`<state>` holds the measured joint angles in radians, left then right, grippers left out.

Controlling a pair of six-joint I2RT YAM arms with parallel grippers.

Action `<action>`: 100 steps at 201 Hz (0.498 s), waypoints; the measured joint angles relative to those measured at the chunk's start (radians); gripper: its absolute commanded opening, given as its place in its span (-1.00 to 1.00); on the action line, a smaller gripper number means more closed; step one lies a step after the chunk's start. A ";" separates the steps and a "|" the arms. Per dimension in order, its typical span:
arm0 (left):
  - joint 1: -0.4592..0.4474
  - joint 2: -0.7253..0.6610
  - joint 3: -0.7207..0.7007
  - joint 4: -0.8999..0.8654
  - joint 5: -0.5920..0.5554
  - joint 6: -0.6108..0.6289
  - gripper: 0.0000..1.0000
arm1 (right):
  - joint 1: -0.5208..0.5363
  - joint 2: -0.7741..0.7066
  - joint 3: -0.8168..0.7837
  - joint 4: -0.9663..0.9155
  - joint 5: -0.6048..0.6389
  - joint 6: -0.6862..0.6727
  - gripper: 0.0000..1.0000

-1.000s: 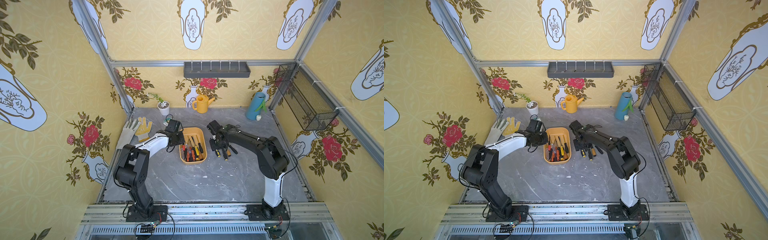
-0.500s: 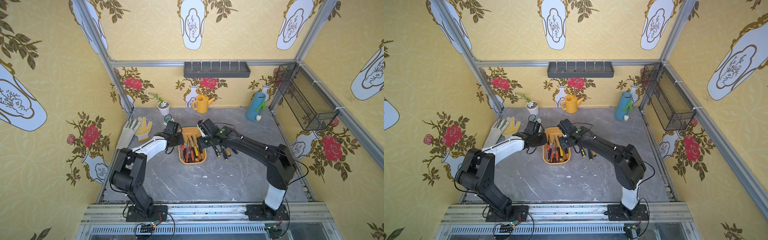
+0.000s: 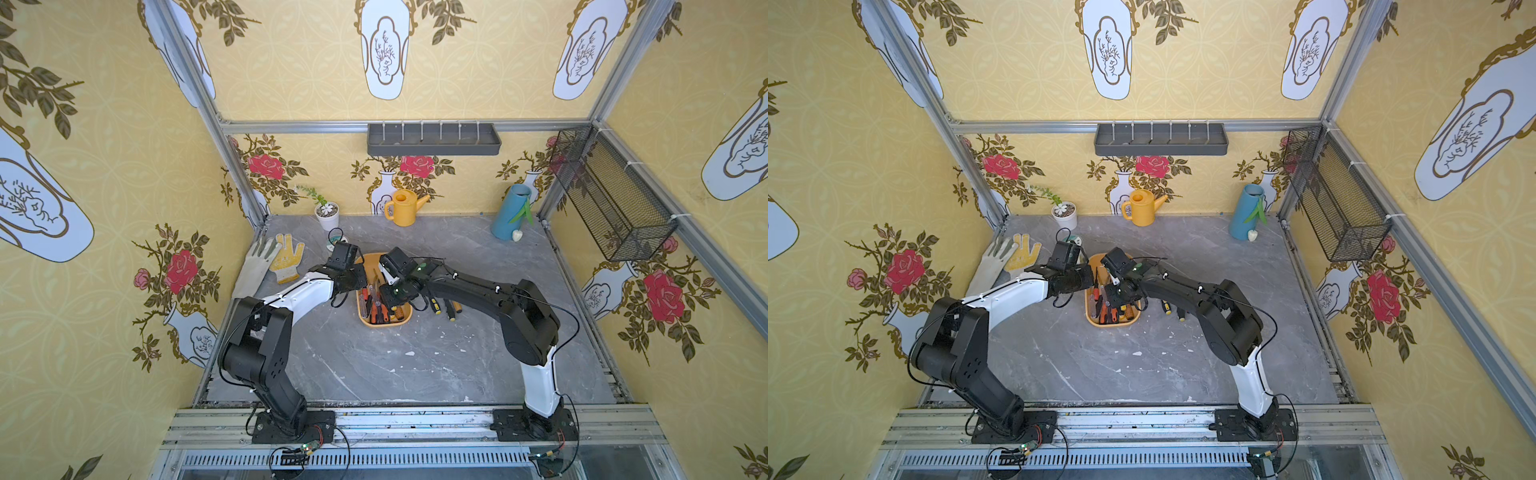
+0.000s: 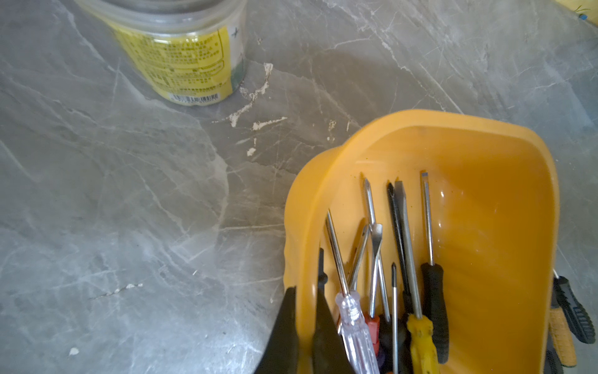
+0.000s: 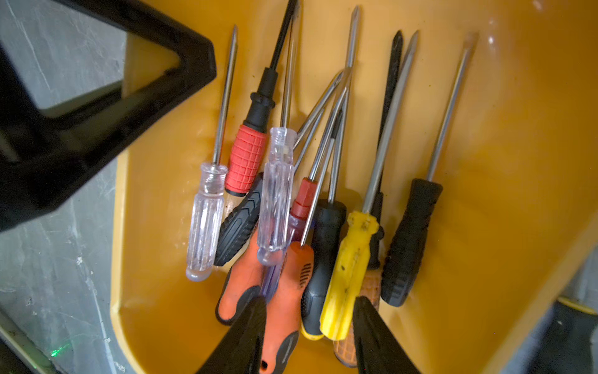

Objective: Take out the screwdriver from the storage box
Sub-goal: Pick up the screwdriver from the storage box.

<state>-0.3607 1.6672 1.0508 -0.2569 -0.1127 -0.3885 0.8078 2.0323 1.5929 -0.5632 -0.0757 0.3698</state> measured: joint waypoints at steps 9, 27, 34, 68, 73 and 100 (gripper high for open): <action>0.000 0.000 0.000 0.000 0.000 0.000 -1.00 | 0.000 0.016 0.011 -0.009 0.000 0.003 -0.11; 0.000 0.000 0.000 -0.001 0.000 0.000 -1.00 | 0.001 0.041 0.022 -0.021 0.004 0.018 -0.11; -0.001 0.000 0.000 -0.003 -0.004 0.000 -1.00 | 0.001 0.047 0.023 -0.023 0.011 0.018 -0.11; 0.000 0.000 0.000 -0.006 -0.005 0.000 -1.00 | 0.000 0.049 0.017 -0.020 0.027 0.028 -0.10; 0.000 0.000 0.000 -0.006 -0.005 0.000 -1.00 | 0.002 0.048 0.014 -0.018 0.030 0.031 -0.09; -0.001 0.000 0.000 -0.006 -0.005 0.000 -1.00 | 0.002 0.040 0.003 -0.013 0.051 0.045 -0.08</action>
<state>-0.3614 1.6672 1.0508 -0.2626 -0.1181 -0.3885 0.8093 2.0727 1.5959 -0.5762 -0.0242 0.4152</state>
